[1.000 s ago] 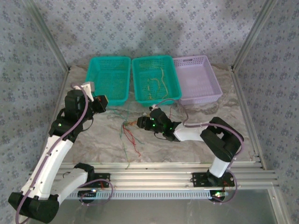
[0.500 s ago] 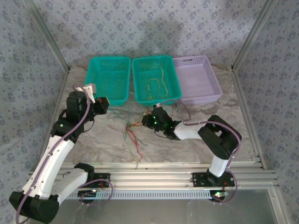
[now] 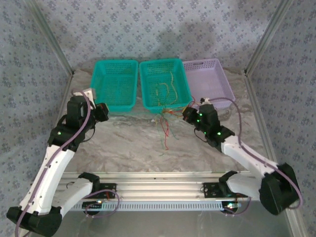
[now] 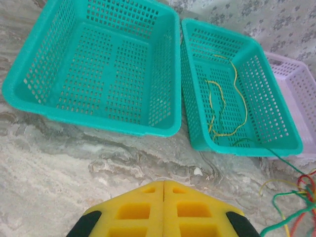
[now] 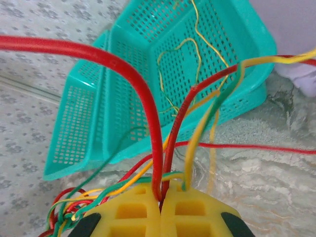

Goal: Untangle the cables

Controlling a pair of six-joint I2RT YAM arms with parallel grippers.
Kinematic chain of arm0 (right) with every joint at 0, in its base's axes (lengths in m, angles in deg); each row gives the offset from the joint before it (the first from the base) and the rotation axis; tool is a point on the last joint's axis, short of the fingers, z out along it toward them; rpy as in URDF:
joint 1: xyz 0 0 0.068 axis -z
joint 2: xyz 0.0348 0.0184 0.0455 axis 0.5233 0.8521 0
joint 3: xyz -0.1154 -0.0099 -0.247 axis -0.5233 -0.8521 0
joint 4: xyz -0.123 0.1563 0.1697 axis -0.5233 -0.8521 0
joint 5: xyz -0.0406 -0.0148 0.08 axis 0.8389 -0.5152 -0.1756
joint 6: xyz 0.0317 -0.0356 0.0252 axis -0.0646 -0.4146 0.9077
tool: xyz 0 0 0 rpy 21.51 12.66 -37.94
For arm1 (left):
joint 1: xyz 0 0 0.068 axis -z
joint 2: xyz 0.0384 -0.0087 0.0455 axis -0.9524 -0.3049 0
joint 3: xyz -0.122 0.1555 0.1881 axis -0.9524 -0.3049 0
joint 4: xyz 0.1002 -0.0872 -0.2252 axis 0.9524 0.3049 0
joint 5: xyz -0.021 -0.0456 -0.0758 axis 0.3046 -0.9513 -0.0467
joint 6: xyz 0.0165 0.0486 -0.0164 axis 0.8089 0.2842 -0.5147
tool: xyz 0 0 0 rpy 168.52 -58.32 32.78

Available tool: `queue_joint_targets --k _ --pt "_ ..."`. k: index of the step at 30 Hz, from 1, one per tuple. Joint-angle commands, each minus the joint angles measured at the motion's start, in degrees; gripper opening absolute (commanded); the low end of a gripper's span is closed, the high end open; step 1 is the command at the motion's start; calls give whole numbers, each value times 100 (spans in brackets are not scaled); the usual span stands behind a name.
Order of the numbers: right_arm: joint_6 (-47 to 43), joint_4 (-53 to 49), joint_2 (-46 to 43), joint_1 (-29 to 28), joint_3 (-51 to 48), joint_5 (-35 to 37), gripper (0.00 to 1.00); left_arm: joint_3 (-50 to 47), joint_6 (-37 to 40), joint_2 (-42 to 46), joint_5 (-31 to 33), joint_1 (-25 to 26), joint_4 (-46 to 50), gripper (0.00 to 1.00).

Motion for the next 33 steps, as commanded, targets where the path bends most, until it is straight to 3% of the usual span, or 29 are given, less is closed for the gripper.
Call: queue_joint_targets --k 1,8,22,33 --pt "-464 -1394 -538 568 -134 362 0 417 135 24 925 -177 549 0" --pt "-793 -2235 -1351 1338 -15 25 0 705 137 -95 1093 -235 781 0" --pt "-1140 -3776 -2061 2948 703 527 0 1035 263 -302 1697 -249 1136 0" --pt "-1214 -3722 -2146 3254 872 340 0 1065 396 -463 2067 -100 1138 0"
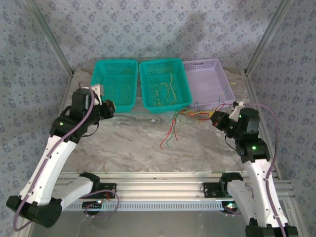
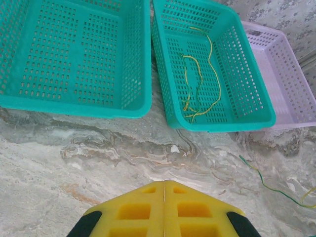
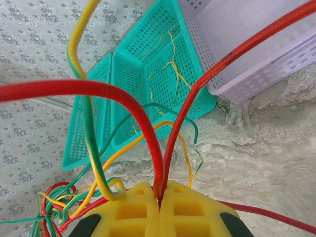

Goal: Untangle the cables

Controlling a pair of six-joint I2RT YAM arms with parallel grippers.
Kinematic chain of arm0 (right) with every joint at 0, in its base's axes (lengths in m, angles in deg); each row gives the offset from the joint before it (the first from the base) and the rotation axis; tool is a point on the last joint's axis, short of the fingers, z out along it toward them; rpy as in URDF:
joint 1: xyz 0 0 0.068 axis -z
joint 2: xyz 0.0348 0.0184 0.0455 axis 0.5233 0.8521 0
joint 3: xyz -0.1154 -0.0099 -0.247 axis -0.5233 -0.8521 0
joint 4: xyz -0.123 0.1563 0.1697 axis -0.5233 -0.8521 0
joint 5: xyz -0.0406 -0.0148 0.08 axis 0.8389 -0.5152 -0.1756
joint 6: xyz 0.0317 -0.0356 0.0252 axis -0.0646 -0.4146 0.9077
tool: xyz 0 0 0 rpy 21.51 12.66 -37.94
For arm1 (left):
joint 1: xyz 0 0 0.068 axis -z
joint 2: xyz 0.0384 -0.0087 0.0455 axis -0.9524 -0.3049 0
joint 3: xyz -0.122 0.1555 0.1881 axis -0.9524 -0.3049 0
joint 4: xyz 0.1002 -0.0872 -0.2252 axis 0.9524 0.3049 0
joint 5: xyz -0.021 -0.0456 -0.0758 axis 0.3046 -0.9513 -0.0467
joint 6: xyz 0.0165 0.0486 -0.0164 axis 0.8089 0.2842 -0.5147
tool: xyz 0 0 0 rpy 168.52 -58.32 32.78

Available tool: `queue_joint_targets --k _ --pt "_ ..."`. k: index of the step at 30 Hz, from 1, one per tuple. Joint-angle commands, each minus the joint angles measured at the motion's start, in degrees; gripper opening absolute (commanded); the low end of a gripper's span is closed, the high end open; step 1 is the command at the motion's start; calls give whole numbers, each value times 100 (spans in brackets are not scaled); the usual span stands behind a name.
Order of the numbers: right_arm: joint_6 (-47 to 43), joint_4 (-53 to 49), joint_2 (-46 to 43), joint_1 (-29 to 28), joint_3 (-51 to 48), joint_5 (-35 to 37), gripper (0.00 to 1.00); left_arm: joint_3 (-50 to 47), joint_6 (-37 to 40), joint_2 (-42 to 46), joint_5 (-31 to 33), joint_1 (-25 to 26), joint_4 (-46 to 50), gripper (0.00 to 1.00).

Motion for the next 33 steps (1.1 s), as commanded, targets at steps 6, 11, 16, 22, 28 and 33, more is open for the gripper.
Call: queue_joint_targets --k 6,11,16,22,28,33 --pt "-267 -923 -80 666 263 2974 0 180 405 173 2329 -329 606 0" --pt "18 -992 -154 852 136 3562 0 93 412 213 2335 -329 641 0" --pt "-8 -1159 -159 709 218 4302 0 -122 432 422 2347 -329 754 0" --pt "-198 -1072 146 619 282 4151 0 -382 430 545 2067 -329 829 0" --pt "185 -1536 118 583 511 5020 0 -378 364 636 2567 -344 1118 0" --pt "668 -1926 56 597 658 5821 0 -401 324 660 2844 -398 1142 0"
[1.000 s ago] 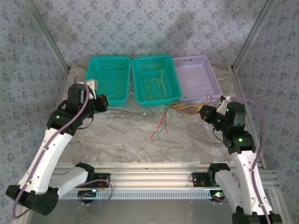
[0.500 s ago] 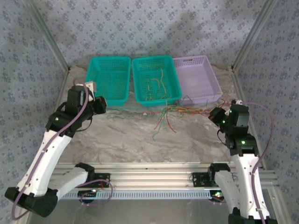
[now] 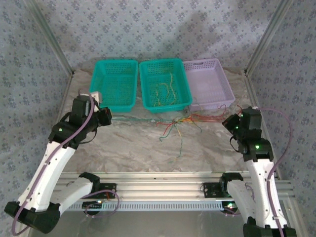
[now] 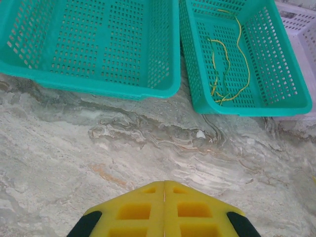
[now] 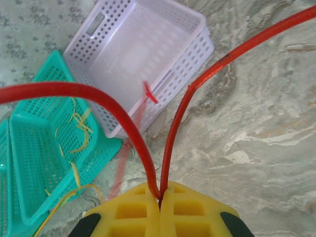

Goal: Untangle the cables

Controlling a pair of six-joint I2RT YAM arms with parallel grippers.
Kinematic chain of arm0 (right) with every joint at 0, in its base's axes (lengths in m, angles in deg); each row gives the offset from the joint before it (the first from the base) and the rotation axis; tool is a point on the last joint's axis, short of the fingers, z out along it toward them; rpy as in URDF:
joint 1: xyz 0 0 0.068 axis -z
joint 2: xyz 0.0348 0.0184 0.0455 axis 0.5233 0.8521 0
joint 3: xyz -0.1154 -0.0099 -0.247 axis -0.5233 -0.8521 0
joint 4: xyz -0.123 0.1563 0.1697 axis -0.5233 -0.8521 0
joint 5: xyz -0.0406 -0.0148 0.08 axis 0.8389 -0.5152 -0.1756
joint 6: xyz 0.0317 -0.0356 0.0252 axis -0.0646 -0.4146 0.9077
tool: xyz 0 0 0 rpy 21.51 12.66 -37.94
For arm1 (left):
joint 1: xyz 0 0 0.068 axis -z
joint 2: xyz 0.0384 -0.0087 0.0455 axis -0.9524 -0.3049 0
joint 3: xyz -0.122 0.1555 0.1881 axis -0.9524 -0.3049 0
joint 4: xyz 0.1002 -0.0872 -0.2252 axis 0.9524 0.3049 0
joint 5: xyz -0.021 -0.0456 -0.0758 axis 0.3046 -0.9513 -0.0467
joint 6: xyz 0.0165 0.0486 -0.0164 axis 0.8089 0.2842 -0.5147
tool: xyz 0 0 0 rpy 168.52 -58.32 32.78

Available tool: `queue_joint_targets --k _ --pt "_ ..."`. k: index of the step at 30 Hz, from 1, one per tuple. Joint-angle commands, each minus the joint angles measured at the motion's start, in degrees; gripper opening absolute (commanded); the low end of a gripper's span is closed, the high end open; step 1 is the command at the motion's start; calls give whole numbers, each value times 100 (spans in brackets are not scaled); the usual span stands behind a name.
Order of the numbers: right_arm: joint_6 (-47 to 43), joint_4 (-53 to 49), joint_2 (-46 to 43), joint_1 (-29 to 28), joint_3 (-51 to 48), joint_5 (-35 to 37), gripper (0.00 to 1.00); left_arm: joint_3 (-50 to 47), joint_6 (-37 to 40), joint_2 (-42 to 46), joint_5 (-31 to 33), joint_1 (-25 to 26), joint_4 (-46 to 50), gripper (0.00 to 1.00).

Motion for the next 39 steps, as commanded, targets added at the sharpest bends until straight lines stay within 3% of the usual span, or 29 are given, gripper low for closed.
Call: queue_joint_targets --k 1,15,24,29,33,37,39 --pt "328 -600 14 352 272 3440 0 25 241 216 2387 -467 805 0" --pt "202 -195 402 264 1477 3563 0 -239 136 16 2028 -701 586 0" --pt "-736 94 715 9 2374 4210 0 -262 203 132 2299 -741 642 0" --pt "-788 216 791 -156 2308 4128 0 -314 188 206 2368 -739 604 0" --pt "-1561 488 1081 -905 2149 3817 0 -228 147 191 2198 -774 582 0" --pt "-1484 145 1529 -1727 2028 3573 0 -188 87 115 1692 -792 481 0" --pt "-1564 485 1510 -1838 1578 3127 0 -211 80 77 1468 -788 405 0"
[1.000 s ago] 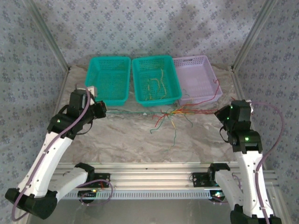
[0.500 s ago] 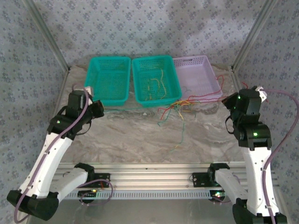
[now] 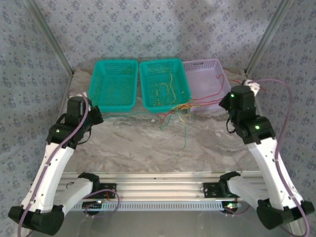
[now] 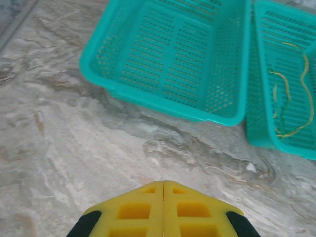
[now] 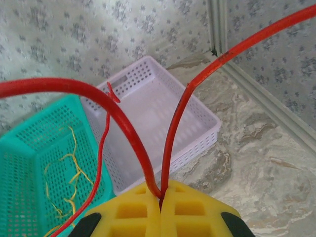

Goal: Untangle the cables

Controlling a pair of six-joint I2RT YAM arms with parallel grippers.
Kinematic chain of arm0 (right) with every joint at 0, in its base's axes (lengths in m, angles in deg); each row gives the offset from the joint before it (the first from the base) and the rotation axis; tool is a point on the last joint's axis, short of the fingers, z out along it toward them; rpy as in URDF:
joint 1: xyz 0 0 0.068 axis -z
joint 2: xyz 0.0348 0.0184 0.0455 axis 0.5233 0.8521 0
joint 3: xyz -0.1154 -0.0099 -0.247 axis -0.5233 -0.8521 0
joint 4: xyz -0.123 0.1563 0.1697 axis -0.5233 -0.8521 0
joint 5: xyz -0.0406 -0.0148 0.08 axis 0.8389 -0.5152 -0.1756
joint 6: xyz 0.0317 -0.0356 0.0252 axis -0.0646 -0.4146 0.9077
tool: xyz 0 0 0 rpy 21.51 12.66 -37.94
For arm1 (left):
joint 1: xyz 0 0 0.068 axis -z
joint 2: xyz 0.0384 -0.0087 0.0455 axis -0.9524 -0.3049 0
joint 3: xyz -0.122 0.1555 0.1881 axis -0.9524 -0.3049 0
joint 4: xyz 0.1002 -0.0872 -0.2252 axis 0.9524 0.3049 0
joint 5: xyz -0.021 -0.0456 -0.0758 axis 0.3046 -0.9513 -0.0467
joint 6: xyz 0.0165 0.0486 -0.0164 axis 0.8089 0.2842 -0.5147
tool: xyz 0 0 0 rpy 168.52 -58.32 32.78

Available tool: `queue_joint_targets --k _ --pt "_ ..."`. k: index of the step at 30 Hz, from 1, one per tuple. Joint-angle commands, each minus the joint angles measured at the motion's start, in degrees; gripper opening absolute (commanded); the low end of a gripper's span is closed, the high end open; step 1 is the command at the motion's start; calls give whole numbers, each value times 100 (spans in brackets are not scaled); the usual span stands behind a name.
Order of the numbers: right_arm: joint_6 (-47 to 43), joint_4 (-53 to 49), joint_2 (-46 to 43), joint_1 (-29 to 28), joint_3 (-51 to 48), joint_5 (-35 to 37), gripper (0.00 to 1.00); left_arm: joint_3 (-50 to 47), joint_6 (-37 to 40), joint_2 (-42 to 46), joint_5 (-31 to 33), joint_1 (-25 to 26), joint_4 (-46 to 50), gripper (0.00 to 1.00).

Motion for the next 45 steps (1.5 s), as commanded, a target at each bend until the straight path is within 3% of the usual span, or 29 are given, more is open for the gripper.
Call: queue_joint_targets --k 1,7,12,15,18,29,34,45 --pt "-274 297 -29 -63 -551 480 0 8 184 -22 488 -152 318 0" --pt "209 885 24 -237 -1338 -802 0 -23 254 -246 -956 -147 -80 0" --pt "148 1216 139 -362 -1605 -1540 0 -161 258 -360 -1958 -65 -512 49" --pt "88 1214 278 -384 -1671 -1732 0 -207 252 -358 -2132 61 -628 69" --pt "104 1312 430 -461 -1779 -1907 0 -243 280 -481 -2440 286 -759 80" --pt "-113 2134 248 -805 -1956 -2498 0 -197 -92 -1567 -2431 2058 -1835 84" --pt "-156 2343 115 -869 -2101 -2729 0 -256 -366 -2201 -2708 2326 -2357 81" --pt "-286 3183 -228 -929 -2322 -3449 0 -127 -313 -3269 -2698 2924 -2610 80"
